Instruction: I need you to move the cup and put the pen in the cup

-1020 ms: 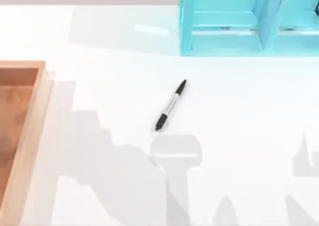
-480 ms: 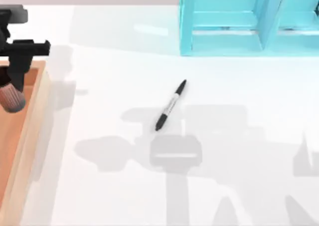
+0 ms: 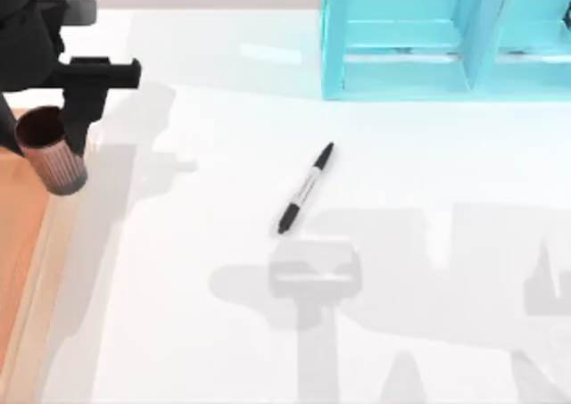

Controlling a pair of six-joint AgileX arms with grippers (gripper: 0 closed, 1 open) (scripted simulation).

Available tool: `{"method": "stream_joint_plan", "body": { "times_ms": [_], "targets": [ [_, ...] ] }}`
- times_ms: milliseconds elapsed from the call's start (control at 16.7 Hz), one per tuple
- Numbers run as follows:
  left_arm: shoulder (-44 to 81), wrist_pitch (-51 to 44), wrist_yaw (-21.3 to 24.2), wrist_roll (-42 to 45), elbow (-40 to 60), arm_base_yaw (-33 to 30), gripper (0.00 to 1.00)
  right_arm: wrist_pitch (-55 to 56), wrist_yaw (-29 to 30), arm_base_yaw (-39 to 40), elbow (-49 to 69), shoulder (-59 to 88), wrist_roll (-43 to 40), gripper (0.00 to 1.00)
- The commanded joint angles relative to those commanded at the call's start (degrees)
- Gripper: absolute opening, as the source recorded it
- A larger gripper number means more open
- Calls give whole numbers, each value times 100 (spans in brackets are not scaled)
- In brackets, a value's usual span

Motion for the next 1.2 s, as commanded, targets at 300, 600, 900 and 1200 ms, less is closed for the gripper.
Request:
{"method": "stream_joint_plan", "body": {
  "times_ms": [300,600,900,1200],
  "targets": [
    [394,415,-2,-271,-102,-221,0,0,0,0,0,0,0,100],
    [1188,1503,-18,-831,-320,-827,0,0,0,0,0,0,0,100],
    [1268,1578,-15,-880,-333,-871,0,0,0,0,0,0,0,100],
    [1359,2145,-16,-879,-797,-876,0,0,0,0,0,0,0,100]
  ]
}}
